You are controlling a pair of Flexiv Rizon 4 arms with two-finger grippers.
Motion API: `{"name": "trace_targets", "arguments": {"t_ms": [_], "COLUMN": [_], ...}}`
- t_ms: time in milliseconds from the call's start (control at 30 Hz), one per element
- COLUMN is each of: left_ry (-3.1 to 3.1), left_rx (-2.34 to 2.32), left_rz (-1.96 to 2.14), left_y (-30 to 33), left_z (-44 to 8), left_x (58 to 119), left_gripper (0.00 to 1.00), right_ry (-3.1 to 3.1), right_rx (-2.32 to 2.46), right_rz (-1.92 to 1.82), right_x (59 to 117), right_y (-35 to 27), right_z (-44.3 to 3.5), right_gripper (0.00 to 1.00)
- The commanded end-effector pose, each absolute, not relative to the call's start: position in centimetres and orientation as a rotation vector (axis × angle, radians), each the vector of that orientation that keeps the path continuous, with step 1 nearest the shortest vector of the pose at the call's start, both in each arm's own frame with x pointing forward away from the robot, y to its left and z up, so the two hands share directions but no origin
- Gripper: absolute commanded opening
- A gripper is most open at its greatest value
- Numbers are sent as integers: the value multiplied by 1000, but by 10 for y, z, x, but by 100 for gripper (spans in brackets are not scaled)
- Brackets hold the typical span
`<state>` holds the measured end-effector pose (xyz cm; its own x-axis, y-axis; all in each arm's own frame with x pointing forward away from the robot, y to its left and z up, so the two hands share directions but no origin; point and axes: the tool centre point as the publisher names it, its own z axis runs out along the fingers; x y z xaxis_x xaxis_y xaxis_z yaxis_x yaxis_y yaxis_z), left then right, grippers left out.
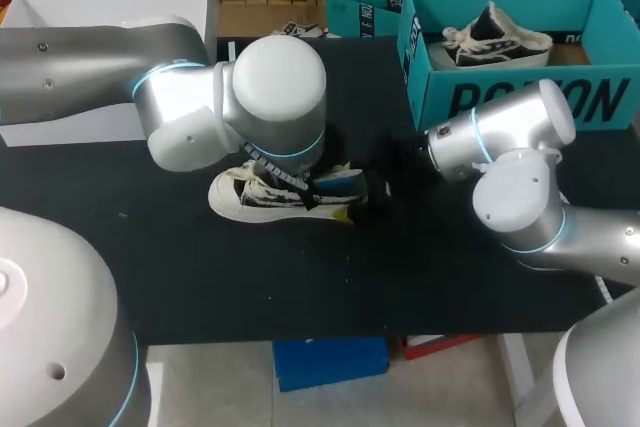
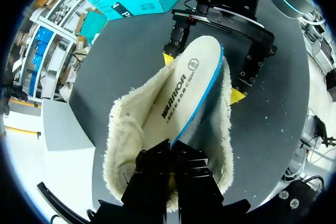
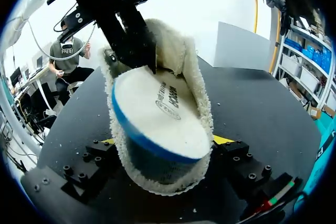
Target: Take the shoe out of the shoebox, open the shoe tongue, remove and reinsert the insole, then place the shoe into the shoebox
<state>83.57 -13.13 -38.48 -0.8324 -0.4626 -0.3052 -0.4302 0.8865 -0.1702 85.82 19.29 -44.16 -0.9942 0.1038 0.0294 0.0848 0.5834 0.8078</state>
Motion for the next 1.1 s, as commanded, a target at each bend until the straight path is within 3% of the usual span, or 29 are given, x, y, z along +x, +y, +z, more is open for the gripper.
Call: {"name": "trace_targets", "arguments": {"t_ms": [33,400,700,1100], "left_ry": [2740,2793,2794,2787], "left_rx": [-633,-530,-516,-486], "left_rz": [-158,-171,-183,-229], "left_y": [-129,-145,-162,-180], "left_z": [-383,-387,-388,-389], "left_x": [833,831,835,841], "left_gripper": [0,0,13,13], "right_ry": [2778,2778,2778,2778], "right_rx": [168,168,168,168], "right_rz": [1412,1412,1412,1412], "right_x": [858,858,858,858], "right_y": [193,193,193,193], "right_z": [-442,-442,-442,-442], "right_gripper": [0,0,0,0]}}
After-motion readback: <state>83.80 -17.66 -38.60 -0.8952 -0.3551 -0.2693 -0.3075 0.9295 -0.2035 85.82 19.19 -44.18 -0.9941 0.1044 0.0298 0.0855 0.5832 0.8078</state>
